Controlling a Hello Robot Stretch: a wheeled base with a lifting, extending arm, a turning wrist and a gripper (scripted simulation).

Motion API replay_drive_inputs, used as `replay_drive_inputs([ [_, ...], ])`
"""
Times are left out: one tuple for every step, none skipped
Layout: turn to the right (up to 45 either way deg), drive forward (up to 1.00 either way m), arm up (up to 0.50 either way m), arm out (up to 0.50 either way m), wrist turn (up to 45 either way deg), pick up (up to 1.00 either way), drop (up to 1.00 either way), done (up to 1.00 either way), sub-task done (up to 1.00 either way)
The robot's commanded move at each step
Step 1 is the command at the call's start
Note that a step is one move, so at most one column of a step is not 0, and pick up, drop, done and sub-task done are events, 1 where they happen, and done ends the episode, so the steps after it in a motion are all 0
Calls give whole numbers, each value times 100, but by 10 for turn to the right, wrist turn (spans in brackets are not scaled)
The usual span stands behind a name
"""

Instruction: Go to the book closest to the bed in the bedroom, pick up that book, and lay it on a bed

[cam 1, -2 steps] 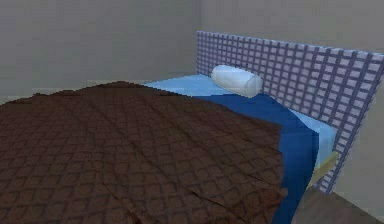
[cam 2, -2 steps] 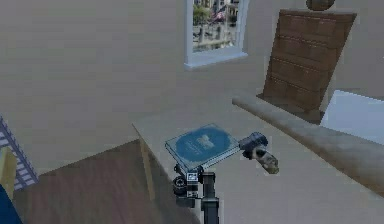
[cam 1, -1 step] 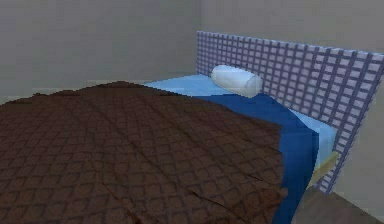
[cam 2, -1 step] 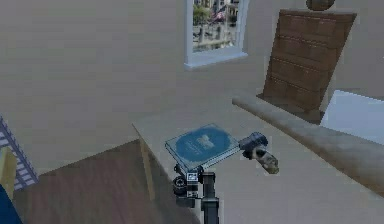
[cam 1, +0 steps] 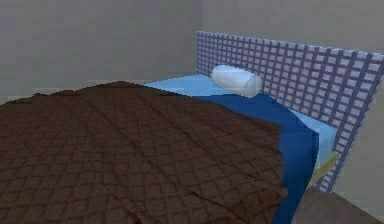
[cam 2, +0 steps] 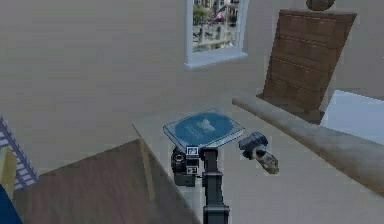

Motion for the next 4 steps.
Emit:
replay_drive_inputs([
  [0,0,24,0,0,0,0,0,0],
  [0,0,0,0,-450,0,0,0,0],
  [0,0,0,0,-450,0,0,0,0],
  [0,0,0,0,-450,0,0,0,0],
])
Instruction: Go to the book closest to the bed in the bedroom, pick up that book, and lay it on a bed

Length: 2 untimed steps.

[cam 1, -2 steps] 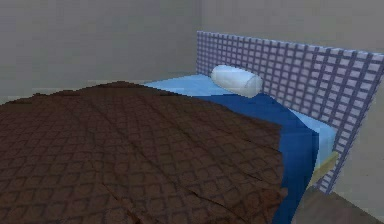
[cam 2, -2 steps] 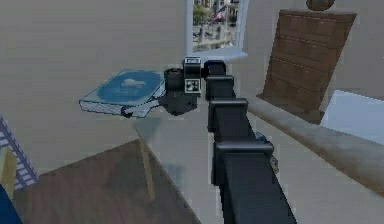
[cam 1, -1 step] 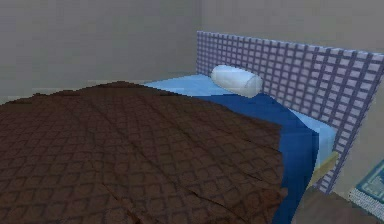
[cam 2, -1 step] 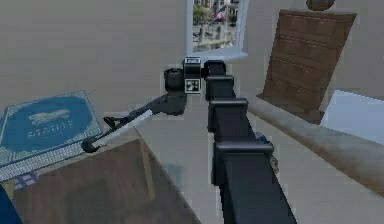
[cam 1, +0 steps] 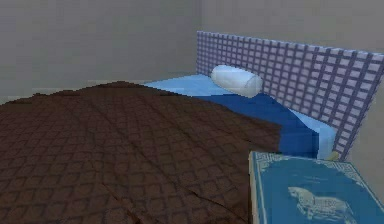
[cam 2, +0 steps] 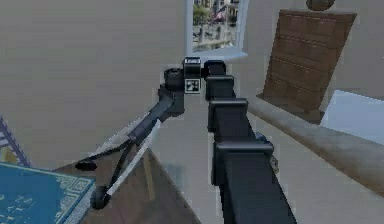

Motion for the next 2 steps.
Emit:
replay_drive_inputs([
  [0,0,0,-28,0,0,0,0,0],
  [450,0,0,0,0,0,0,0,0],
])
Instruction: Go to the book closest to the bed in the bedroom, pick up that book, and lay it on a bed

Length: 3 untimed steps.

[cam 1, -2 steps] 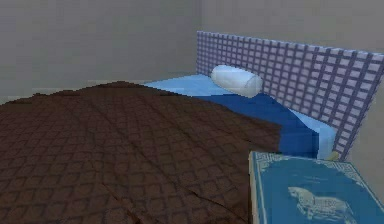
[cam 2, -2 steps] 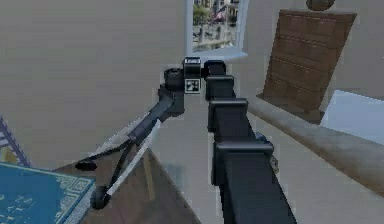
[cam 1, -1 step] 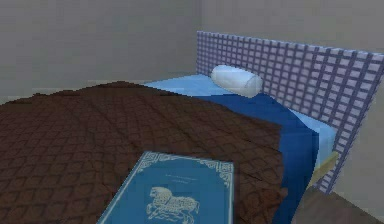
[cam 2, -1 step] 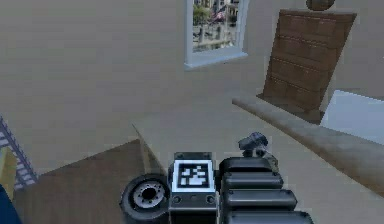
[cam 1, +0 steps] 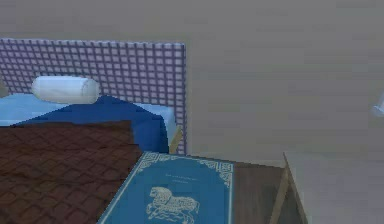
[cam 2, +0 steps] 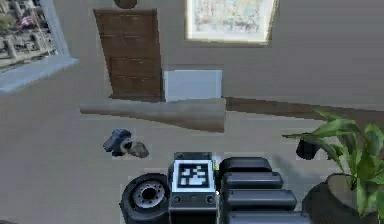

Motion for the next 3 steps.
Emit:
replay_drive_inputs([
  [90,0,0,0,0,0,0,0,0],
  [0,100,0,0,0,0,0,0,0],
  [450,0,0,0,0,0,0,0,0],
])
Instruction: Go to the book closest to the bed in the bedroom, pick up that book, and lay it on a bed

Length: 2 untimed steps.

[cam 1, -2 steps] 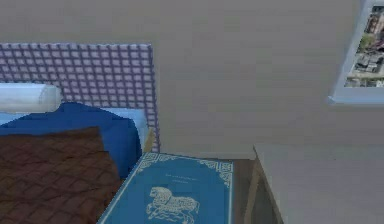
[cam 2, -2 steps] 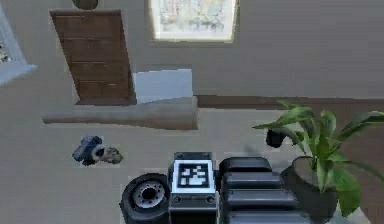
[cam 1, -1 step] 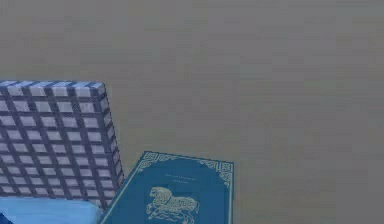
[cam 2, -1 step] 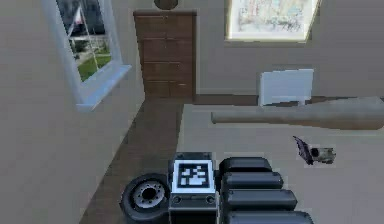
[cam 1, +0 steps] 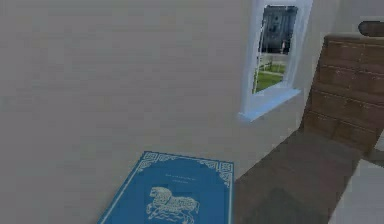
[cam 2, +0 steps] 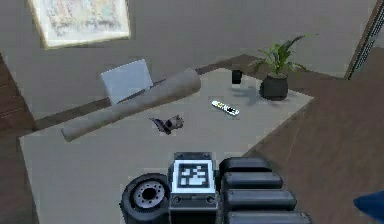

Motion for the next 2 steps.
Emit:
replay_drive_inputs([
  [0,5,0,0,0,0,0,0,0],
  [0,40,0,0,0,0,0,0,0],
])
